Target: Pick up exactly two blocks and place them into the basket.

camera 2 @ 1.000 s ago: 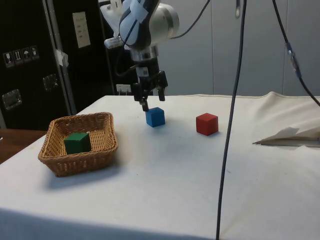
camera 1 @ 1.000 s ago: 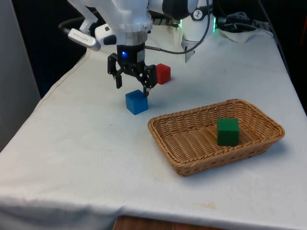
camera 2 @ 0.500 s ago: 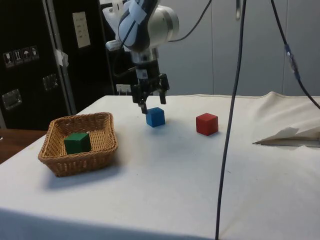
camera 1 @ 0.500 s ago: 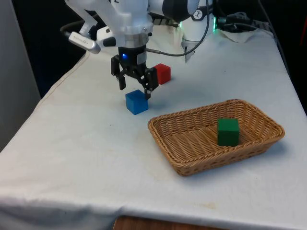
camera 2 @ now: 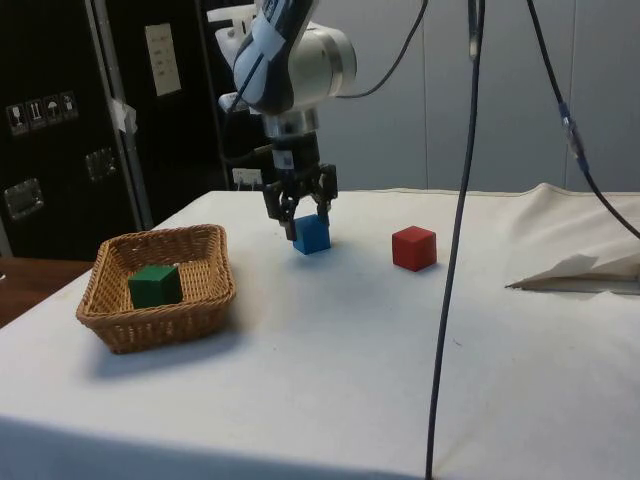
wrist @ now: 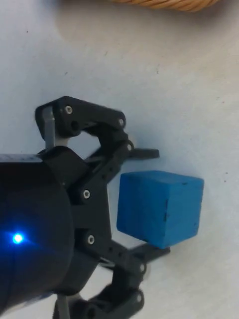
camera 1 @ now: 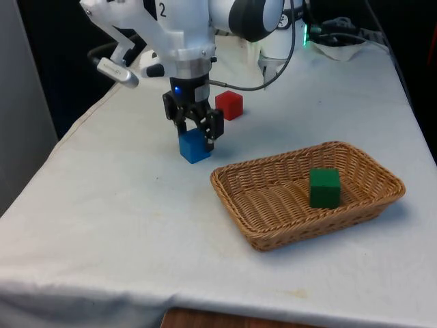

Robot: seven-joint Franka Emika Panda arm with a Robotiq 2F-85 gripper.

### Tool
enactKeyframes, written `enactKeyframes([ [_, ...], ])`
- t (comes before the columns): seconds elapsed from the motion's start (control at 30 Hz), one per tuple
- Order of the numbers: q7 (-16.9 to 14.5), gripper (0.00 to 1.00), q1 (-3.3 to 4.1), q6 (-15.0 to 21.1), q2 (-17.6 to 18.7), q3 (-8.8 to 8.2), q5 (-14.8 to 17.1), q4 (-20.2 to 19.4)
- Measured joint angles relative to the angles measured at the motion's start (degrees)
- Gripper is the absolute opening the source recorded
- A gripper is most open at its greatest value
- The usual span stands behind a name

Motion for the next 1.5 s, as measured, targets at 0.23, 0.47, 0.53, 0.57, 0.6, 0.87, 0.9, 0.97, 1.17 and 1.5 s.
enactKeyframes([
  [0.23, 0.1, 0.02, 0.0, 0.0, 0.2, 0.0, 0.9, 0.1],
  [0.47, 0.2, 0.02, 0.0, 0.0, 0.2, 0.0, 1.0, 0.1],
  [0.53, 0.3, 0.02, 0.0, 0.0, 0.1, -0.06, 1.0, 0.2],
  [0.57, 0.3, 0.02, 0.06, -0.1, -0.1, -0.11, 1.0, 0.3],
  [0.6, 0.3, 0.02, 0.17, -0.3, -0.3, -0.17, 1.0, 0.4],
  [0.87, 1.6, 0.02, 0.74, -2.6, -3.6, -0.8, -0.5, 0.2],
  [0.9, 1.9, 0.02, 0.86, -2.8, -4.1, -0.8, -0.7, 0.1],
  [0.97, 3.0, 0.02, 1.26, -2.9, -5.0, -0.74, -1.6, -0.1],
  [1.17, 7.2, 0.02, 2.58, -3.4, -8.0, -0.34, -5.1, -0.7],
  [1.5, 13.2, 0.02, 4.07, -4.9, -11.3, 0.74, -10.7, -0.3],
])
